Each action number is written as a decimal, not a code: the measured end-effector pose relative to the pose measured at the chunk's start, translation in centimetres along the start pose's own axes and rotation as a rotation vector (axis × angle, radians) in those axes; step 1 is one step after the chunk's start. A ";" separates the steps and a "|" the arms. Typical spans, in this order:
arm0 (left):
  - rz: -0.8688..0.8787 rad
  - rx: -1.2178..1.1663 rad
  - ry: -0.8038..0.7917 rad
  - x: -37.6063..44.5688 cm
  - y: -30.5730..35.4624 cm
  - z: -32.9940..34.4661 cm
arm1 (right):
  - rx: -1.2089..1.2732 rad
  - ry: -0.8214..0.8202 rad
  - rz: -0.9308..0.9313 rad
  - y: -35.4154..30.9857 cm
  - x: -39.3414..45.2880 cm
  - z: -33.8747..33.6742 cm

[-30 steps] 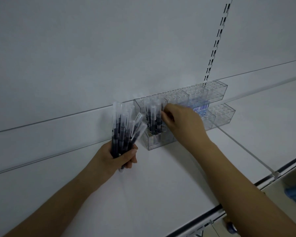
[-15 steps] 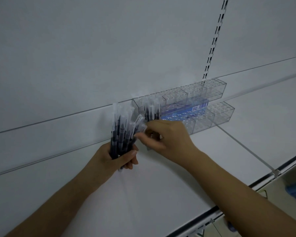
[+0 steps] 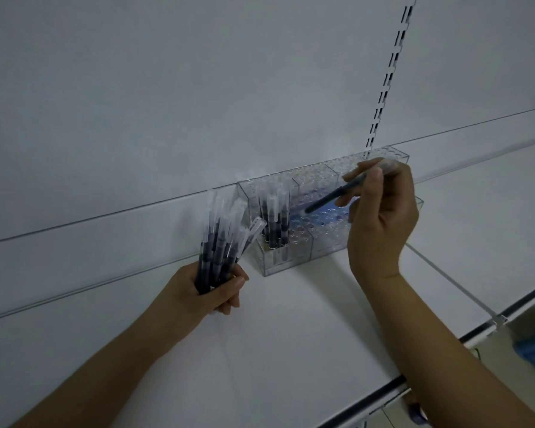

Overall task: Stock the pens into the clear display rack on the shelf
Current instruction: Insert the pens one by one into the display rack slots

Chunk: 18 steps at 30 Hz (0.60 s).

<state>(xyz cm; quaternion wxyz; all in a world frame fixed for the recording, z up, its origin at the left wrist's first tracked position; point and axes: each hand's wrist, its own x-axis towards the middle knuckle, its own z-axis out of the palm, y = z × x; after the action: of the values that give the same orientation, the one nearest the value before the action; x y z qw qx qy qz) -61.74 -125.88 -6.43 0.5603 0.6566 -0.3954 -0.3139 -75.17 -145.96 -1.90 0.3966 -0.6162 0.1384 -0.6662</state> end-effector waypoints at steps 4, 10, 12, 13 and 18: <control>-0.005 0.000 0.011 0.0 0.1 0.0 | -0.085 -0.205 -0.005 0.2 -0.3 0.3; -0.016 -0.003 0.005 0.1 0.0 0.0 | -0.419 -0.478 -0.036 1.2 -0.5 1.0; -0.011 -0.004 0.001 0.1 -0.1 0.0 | -0.507 -0.585 -0.056 1.7 -0.5 1.4; -0.009 -0.003 0.003 0.1 0.0 0.0 | -0.539 -0.608 -0.077 1.9 -0.5 1.5; -0.019 0.013 0.022 0.1 0.3 0.3 | -0.665 -0.676 -0.107 2.4 -0.3 1.8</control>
<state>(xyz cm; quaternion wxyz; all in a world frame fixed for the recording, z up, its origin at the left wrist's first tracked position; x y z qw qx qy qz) -62.02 -126.13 -6.19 0.5573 0.6675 -0.3851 -0.3092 -72.70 -146.77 -3.34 0.1661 -0.8981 0.1754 -0.3674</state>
